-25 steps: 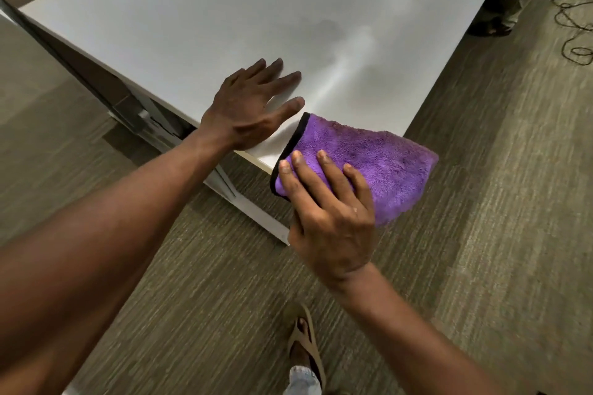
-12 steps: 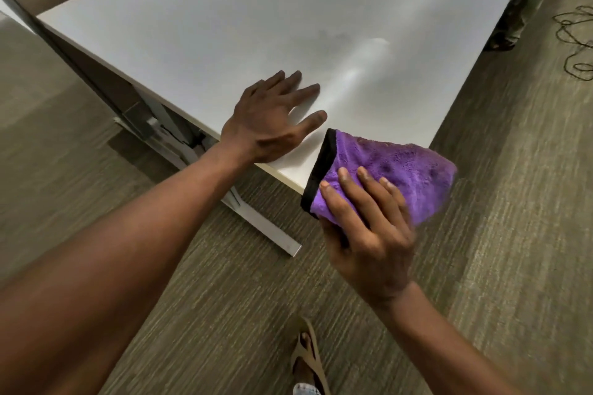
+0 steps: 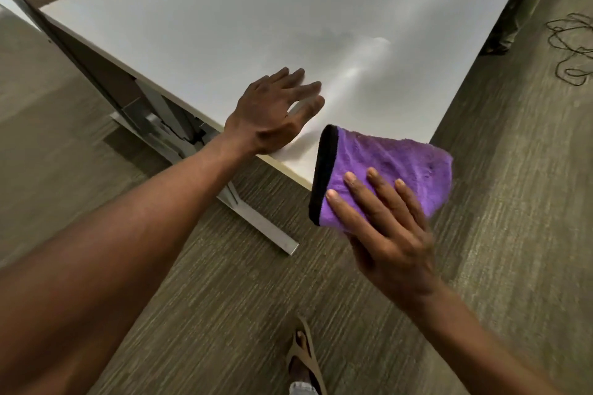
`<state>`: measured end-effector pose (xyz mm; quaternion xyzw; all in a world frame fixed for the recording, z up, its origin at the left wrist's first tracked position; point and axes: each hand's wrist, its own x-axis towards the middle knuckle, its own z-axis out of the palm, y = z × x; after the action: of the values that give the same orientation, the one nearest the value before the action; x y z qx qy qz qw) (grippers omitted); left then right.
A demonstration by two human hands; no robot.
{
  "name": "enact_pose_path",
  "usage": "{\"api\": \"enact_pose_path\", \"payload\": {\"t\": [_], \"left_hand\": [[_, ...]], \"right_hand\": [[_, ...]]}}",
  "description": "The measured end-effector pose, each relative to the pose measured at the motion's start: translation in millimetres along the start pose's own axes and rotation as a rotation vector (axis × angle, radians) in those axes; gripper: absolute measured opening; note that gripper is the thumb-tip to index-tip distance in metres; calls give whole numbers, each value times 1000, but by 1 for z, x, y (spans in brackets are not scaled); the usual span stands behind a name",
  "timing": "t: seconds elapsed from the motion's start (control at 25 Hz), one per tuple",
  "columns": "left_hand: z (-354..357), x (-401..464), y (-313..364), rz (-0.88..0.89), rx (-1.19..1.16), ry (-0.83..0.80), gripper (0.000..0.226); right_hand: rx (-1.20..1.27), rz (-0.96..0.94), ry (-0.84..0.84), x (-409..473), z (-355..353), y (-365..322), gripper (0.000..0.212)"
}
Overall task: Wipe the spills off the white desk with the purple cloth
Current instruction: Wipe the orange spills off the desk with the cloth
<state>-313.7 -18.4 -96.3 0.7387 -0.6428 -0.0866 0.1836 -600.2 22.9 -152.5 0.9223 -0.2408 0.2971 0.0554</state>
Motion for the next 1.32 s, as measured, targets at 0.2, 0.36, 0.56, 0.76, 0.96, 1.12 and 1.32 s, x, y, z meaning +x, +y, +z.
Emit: {"api": "enact_pose_path", "payload": {"t": [0.2,0.36,0.56,0.76,0.96,1.12,1.32], "left_hand": [[5,4,3,1,91,-6,66],[2,5,0,-32,75,2,65],[-1,4,-1,-7,66,-19,64],[-3,2,3,-20,68,-21,61],[-2,2,4,-52,62,-22,63],[-1,1,5,-55,44,3,57],[3,4,4,-65,59,-6,67]], "right_hand": [[-50,39,176,0,11,-2,50],[-55,201,91,44,17,-37,40],[346,116,206,26,4,3,35],[875,475,159,-3,-2,19,47],[1398,1059,386,34,-8,-26,46],[1722,1455,536,38,-13,-57,62],[1666,1604,340,43,-5,-20,73]]}}
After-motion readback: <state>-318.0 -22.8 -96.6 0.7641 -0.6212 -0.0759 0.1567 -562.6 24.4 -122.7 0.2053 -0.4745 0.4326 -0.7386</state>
